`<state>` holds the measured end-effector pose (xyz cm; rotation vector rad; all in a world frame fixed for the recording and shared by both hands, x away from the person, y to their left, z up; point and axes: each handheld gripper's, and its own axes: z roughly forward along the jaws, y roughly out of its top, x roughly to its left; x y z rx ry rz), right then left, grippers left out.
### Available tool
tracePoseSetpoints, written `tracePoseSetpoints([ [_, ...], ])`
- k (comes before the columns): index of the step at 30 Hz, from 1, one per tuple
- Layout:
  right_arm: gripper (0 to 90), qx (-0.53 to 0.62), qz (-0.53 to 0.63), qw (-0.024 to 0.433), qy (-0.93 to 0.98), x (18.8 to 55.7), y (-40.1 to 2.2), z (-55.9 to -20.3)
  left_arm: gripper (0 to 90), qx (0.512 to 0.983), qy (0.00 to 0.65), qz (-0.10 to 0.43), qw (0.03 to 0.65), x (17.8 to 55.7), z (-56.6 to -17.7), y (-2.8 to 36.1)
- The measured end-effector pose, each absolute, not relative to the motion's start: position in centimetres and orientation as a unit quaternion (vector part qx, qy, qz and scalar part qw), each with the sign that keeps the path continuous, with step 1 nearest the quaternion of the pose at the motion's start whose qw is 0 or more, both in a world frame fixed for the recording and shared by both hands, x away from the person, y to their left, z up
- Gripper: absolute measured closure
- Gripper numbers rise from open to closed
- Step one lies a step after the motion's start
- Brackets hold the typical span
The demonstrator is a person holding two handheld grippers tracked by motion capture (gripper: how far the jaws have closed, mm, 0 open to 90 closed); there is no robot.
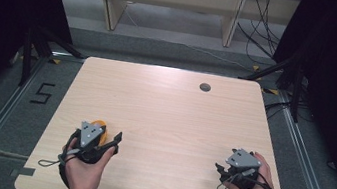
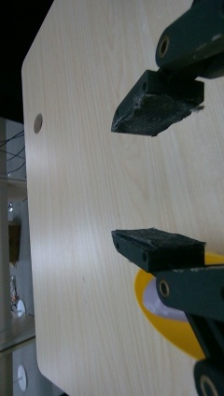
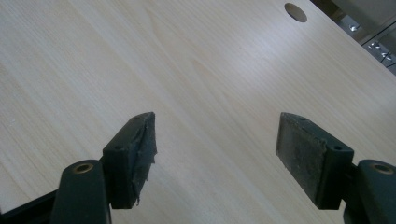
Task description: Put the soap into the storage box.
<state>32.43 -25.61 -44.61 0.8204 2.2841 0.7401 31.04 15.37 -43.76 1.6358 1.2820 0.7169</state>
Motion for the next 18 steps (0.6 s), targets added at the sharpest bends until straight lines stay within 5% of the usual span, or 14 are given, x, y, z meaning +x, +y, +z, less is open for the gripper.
tracePoseSetpoints([
  [18, 29.6, 0.313, 0.277, 0.301, 0.857, 32.0, -26.1, -44.7, 40.3, 0.728, 0.452, 0.252, 0.45, 31.7, -43.9, 10.2],
])
